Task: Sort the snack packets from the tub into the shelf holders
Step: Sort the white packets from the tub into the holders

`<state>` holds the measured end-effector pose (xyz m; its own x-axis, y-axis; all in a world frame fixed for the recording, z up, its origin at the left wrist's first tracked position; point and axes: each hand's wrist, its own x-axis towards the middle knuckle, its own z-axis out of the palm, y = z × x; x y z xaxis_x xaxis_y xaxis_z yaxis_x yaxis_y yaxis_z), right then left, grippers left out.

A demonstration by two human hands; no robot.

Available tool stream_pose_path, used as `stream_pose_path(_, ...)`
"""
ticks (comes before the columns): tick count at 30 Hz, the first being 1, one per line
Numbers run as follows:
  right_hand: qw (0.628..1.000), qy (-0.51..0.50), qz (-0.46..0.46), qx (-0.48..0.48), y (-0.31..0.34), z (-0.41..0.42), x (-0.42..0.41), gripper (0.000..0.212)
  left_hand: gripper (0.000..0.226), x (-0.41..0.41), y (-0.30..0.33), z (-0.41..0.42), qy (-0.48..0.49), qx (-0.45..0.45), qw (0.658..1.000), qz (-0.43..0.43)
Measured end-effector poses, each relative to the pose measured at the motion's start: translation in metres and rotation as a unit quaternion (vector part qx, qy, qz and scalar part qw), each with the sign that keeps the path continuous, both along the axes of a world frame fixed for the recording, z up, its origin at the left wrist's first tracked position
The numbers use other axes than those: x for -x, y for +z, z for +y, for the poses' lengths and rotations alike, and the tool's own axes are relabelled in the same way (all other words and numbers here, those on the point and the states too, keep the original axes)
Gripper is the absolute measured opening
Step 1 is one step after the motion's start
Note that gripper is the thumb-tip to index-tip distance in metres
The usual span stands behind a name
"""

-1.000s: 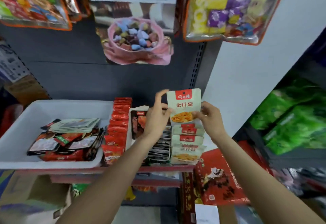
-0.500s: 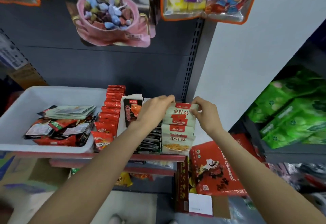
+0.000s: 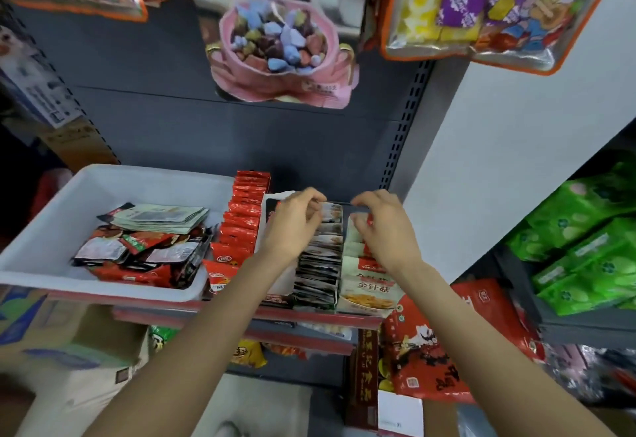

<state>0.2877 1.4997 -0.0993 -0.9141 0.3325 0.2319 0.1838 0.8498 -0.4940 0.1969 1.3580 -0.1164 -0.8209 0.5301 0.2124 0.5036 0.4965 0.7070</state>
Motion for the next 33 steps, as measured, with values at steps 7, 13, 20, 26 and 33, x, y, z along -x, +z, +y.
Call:
stream_pose_path(7, 0.991, 0.106, -0.053, 0.066, -0.014, -0.095, 0.065, 0.022, 0.016, 0.042, -0.016, -0.105, 0.135, -0.002, 0.99, -0.026)
stream_pose_path(13, 0.983, 0.144, -0.08, 0.079, -0.035, -0.187, 0.138, 0.029, 0.023, 0.118, -0.041, -0.207, 0.209, 0.1, 0.967, -0.103)
stream_pose_path(20, 0.962, 0.13, -0.226, 0.075, -0.071, -0.255, 0.218, 0.068, 0.049, 0.187, -0.064, -0.28, 0.16, 0.181, 0.955, -0.175)
stream_pose_path(26, 0.939, 0.103, -0.328, 0.028, -0.1, -0.28, 0.253, 0.06, 0.054, 0.214, -0.082, -0.296, 0.127, 0.199, 0.943, -0.235)
stream_pose_path(33, 0.928, 0.146, -0.257, -0.227, -0.089, -0.294, 0.24, 0.034, 0.04, 0.223, -0.095, -0.304, 0.199, 0.077, 0.946, -0.244)
